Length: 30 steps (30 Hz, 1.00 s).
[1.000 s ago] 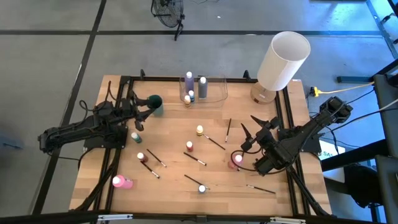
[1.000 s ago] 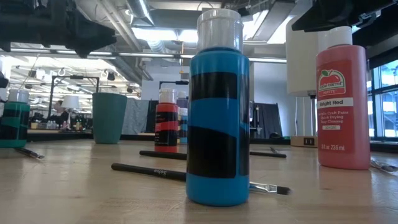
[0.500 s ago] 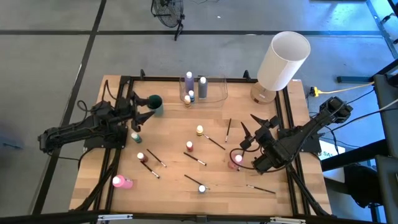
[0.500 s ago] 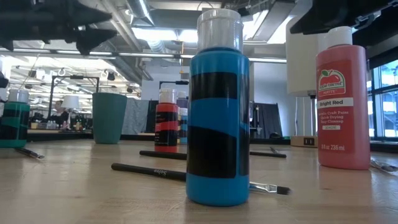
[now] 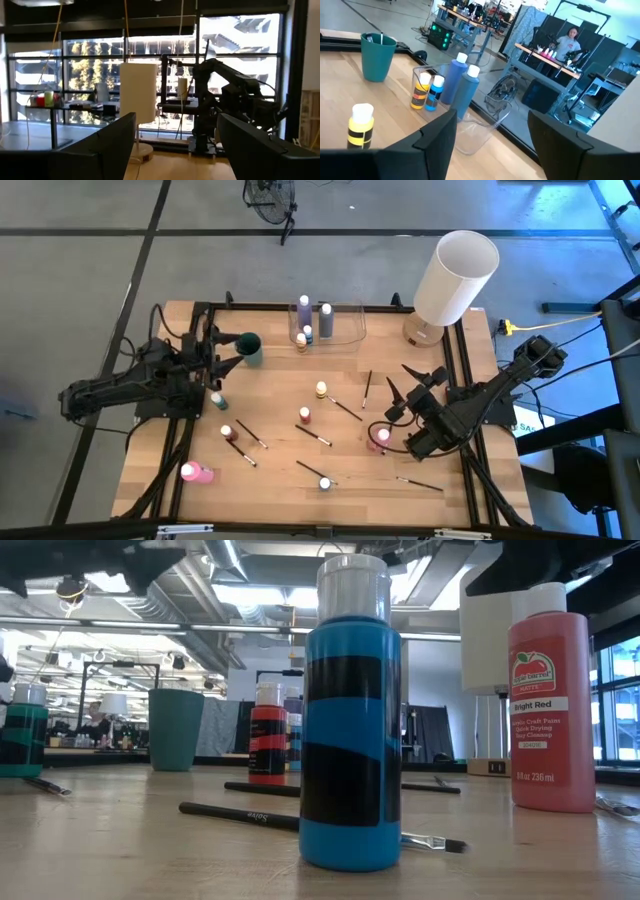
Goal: Pick & Place Paint Supplies
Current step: Put the yellow paint bottle into the transparent bin
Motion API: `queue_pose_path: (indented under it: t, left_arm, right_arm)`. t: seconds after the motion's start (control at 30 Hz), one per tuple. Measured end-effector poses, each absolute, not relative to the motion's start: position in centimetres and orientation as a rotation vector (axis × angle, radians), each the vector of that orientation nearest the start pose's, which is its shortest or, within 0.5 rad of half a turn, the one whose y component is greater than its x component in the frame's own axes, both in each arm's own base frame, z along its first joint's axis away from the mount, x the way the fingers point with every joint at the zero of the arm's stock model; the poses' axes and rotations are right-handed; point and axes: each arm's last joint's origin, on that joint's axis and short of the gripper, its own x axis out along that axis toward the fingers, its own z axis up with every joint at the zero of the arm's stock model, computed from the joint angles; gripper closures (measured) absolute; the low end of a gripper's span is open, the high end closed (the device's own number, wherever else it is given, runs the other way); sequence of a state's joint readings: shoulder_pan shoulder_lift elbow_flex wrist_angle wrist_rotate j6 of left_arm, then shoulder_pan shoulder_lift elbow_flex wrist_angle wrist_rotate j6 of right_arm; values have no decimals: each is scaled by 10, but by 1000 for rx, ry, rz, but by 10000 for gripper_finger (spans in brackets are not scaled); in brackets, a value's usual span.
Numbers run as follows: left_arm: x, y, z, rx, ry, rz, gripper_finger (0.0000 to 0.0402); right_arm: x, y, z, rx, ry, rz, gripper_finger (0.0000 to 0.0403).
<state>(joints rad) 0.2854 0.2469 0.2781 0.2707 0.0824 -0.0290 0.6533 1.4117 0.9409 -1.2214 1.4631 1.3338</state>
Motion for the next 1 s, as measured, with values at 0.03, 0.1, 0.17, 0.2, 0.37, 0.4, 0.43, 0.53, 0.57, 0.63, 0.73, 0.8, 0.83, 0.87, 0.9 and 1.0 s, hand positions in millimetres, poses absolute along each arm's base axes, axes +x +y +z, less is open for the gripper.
queue_pose_path:
  t: [0.03, 0.1, 0.17, 0.2, 0.37, 0.4, 0.43, 0.53, 0.57, 0.63, 0.73, 0.8, 0.83, 0.87, 0.9, 1.0]
  left_arm:
    - [98, 25, 269, 33, -289, 194, 128]
    - [104, 26, 275, 44, -253, 206, 128]
    - [111, 27, 282, 65, -223, 229, 128]
    - [115, 27, 286, 78, -211, 236, 128]
    - [140, 26, 303, 77, -63, 128, 128]
    - [145, 26, 306, 71, -20, 112, 128]
    - [150, 26, 310, 66, 18, 105, 128]
    - [167, 27, 316, 75, 133, 100, 128]
    - [173, 27, 318, 79, 165, 99, 128]
    - [183, 29, 321, 75, 232, 98, 128]
    - [197, 30, 320, 57, 345, 62, 128]
    - [206, 31, 318, 55, 397, 42, 128]
    - [211, 32, 316, 55, 411, 40, 128]
    - [216, 33, 313, 54, 424, 39, 128]
    - [221, 33, 310, 53, 436, 41, 128]
    - [235, 36, 297, 70, 483, 33, 128]
  right_arm:
    - [188, 108, 236, -283, 264, -900, 164]
    - [188, 108, 236, -283, 265, -900, 168]
    - [188, 108, 236, -297, 271, -899, 173]
    - [188, 108, 236, -302, 274, -898, 176]
    - [188, 108, 236, -314, 278, -897, 189]
    - [188, 108, 236, -313, 277, -897, 192]
    - [188, 108, 236, -312, 275, -897, 194]
    - [188, 108, 236, -306, 267, -899, 197]
    - [188, 108, 236, -305, 266, -899, 197]
    - [188, 108, 236, -305, 266, -899, 196]
    - [189, 108, 236, -300, 264, -899, 196]
    - [189, 108, 236, -300, 264, -899, 196]
    - [189, 108, 236, -300, 263, -899, 196]
    - [189, 108, 236, -300, 264, -899, 196]
    - [189, 108, 236, -299, 263, -899, 196]
    - [189, 108, 236, -297, 262, -899, 196]
